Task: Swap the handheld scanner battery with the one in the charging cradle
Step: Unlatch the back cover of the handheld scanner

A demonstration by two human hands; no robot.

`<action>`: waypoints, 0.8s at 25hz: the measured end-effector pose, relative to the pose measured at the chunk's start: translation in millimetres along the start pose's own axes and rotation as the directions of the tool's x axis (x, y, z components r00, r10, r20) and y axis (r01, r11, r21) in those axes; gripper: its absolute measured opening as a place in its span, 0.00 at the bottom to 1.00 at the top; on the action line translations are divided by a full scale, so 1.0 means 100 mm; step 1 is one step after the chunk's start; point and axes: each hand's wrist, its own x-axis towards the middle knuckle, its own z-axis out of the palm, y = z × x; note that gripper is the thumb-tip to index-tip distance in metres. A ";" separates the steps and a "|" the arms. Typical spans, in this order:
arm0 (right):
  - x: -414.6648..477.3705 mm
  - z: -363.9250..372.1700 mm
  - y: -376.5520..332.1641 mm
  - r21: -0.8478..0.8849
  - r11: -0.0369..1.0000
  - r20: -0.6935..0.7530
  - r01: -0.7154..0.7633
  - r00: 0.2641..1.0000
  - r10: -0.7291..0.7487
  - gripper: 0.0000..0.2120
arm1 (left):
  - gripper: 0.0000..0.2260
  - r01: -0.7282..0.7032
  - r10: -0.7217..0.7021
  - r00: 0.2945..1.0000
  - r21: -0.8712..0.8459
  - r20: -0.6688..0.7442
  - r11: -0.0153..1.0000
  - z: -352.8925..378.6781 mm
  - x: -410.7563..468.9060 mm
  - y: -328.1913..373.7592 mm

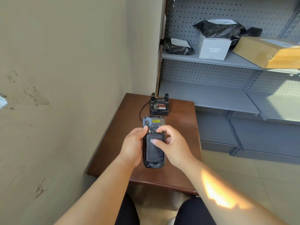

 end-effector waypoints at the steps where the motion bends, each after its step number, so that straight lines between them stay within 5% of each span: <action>1: 0.01 -0.01 -0.01 0.005 1.000 0.020 -0.005 1.000 0.005 0.12 | 0.09 -0.003 0.003 1.000 0.004 -0.003 1.000 0.00 0.00 0.00; 12: -0.04 -0.04 -0.11 -0.016 0.997 -0.053 0.074 0.996 -0.075 0.12 | 0.08 0.005 -0.010 0.994 -0.040 -0.109 0.999 -0.02 0.03 -0.02; 20: -0.08 -0.23 -0.04 0.193 0.981 -0.003 -0.031 0.999 0.032 0.10 | 0.08 0.020 -0.021 0.988 -0.006 -0.150 1.000 -0.10 0.08 -0.11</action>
